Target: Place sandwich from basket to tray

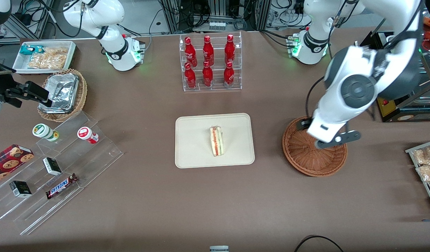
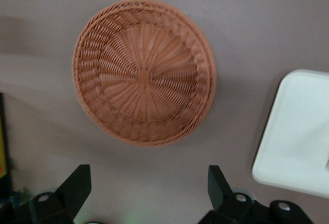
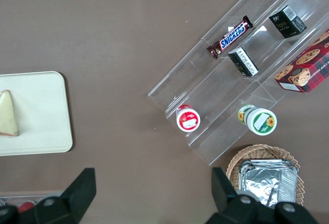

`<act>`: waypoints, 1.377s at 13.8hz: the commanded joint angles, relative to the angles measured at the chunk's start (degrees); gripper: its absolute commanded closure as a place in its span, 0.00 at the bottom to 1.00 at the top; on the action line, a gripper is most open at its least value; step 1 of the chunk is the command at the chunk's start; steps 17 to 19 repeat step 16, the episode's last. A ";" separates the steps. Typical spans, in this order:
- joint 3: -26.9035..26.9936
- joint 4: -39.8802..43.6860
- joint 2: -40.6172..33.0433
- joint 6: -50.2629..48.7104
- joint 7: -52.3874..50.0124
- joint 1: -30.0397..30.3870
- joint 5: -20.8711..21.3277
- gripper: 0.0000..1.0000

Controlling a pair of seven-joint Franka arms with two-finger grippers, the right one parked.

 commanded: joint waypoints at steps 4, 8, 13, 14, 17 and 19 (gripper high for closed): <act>3.65 -2.22 -9.52 -7.22 16.87 2.81 -2.95 0.00; 8.75 0.15 -11.72 -11.09 22.68 1.32 -4.27 0.00; 13.07 1.56 -12.78 -10.31 23.04 -1.24 -4.45 0.00; 13.59 1.91 -12.70 -10.30 23.13 -1.32 -5.14 0.00; 14.47 2.00 -12.78 -10.30 24.26 -1.32 -5.85 0.00; 14.47 2.00 -12.78 -10.30 24.26 -1.32 -5.85 0.00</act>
